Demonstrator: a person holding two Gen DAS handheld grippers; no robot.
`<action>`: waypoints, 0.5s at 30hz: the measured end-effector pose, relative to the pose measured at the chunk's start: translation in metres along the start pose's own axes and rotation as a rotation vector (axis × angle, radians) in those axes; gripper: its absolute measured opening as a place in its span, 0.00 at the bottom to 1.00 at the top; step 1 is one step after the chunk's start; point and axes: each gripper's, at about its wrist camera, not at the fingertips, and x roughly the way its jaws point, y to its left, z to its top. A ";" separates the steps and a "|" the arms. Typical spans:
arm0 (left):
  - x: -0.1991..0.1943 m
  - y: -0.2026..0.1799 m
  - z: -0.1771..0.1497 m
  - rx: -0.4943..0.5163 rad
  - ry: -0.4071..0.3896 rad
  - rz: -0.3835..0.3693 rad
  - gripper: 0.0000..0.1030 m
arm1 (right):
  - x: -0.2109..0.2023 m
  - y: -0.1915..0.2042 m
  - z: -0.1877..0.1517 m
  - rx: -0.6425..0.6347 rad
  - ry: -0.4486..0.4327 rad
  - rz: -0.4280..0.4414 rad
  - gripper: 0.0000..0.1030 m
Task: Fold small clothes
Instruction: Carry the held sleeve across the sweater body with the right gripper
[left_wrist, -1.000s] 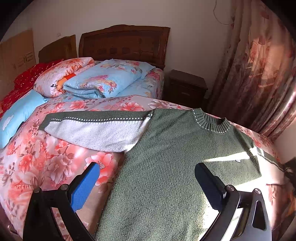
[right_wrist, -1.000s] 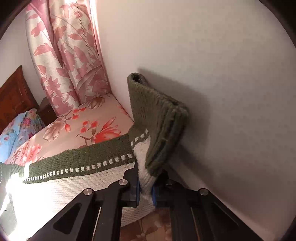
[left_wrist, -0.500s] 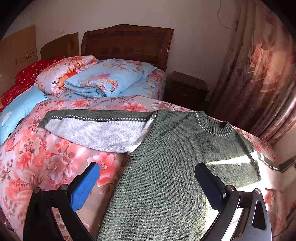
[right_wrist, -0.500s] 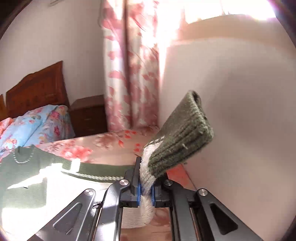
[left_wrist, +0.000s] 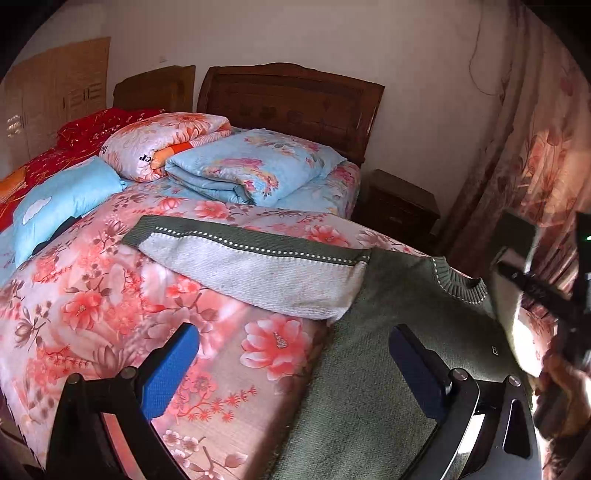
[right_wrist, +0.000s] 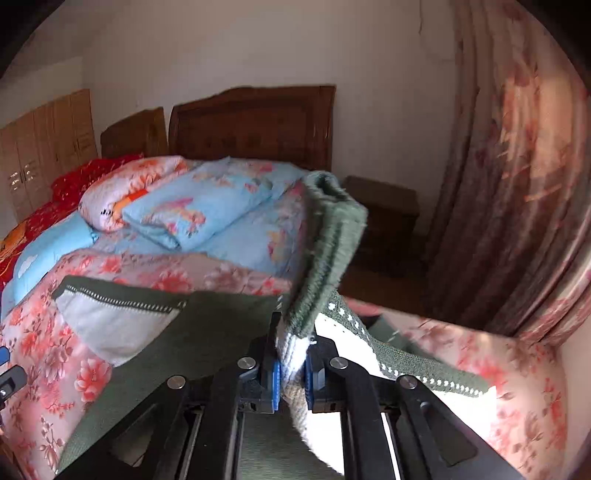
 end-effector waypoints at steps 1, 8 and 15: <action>0.000 0.007 0.000 -0.009 -0.003 0.008 1.00 | 0.021 0.013 -0.013 0.030 0.071 0.056 0.14; -0.001 0.041 0.004 -0.027 -0.026 0.056 1.00 | 0.009 0.051 -0.025 0.043 0.045 0.219 0.17; -0.002 0.066 0.004 -0.077 -0.022 0.085 1.00 | -0.025 -0.058 -0.040 0.284 0.169 0.222 0.36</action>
